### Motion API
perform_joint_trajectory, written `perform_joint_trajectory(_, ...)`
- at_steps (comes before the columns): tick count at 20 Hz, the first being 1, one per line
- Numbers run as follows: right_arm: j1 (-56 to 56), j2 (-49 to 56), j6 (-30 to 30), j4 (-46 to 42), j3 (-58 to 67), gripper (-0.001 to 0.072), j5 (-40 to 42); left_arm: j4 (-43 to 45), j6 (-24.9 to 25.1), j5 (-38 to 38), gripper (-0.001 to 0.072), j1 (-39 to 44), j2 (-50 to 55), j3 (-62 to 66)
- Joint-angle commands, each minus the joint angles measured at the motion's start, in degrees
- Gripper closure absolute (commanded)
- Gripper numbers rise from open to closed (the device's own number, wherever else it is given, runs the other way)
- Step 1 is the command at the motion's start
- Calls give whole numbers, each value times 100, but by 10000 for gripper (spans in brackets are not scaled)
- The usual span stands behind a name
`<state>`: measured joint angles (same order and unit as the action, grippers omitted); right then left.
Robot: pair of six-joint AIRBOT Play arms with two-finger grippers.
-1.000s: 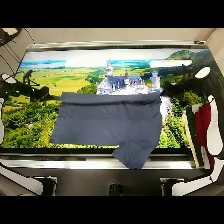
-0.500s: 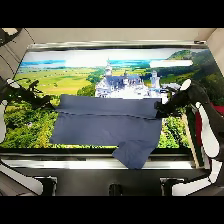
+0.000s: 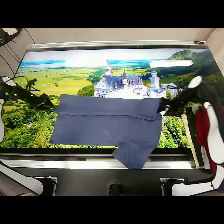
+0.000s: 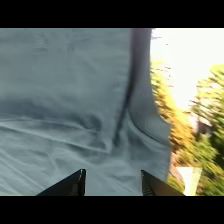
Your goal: Fold the shirts.
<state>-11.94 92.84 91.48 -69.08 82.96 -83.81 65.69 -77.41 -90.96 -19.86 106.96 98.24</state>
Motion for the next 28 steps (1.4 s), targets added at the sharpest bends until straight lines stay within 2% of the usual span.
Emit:
perform_joint_trajectory(1, -562, -485, -48, -295, -146, 269, -610, 977, -101, -566, 319, -168, -522, -450)
perform_joint_trajectory(3, -645, -800, -92, -387, -704, 276, -446, 1060, -103, -149, 319, -319, -1215, -1812)
perform_joint_trajectory(5, -643, -1084, -136, -197, -1309, 276, -151, 1038, -33, 610, 320, -409, -1928, -3331)
perform_joint_trajectory(8, -643, -1207, -330, -66, -1652, 277, -131, 994, 267, 1099, 332, -424, -2286, -4459)
perform_joint_trajectory(10, -643, -1207, -382, -66, -1650, 278, -173, 734, 315, 1200, 339, -422, -2275, -4642)
perform_joint_trajectory(11, -643, -1209, -385, -66, -1650, 278, -173, 557, 354, 1250, 380, -422, -2275, -4673)
perform_joint_trajectory(17, -643, -1207, -435, -87, -1652, 278, -291, 389, 350, 1370, 380, -422, -2264, -4675)
perform_joint_trajectory(18, -643, -1211, -494, -85, -1670, 278, -339, 389, 350, 1373, 417, -422, -2264, -4675)
perform_joint_trajectory(19, -643, -1246, -496, -63, -1775, 277, -365, 389, 350, 1370, 528, -422, -2264, -4675)
perform_joint_trajectory(20, -643, -1344, -538, 15, -1996, 276, -339, 363, 354, 1351, 582, -422, -2264, -4675)
perform_joint_trajectory(21, -643, -1528, -616, 125, -2367, 274, -262, 326, 407, 1298, 679, -422, -2264, -4675)
perform_joint_trajectory(25, -643, -2492, -863, 660, -4295, 261, 334, 323, 415, 1237, 679, -424, -2271, -4673)
perform_joint_trajectory(28, -643, -2750, -946, 1104, -5193, 264, 852, 326, 415, 1237, 679, -424, -2271, -4673)
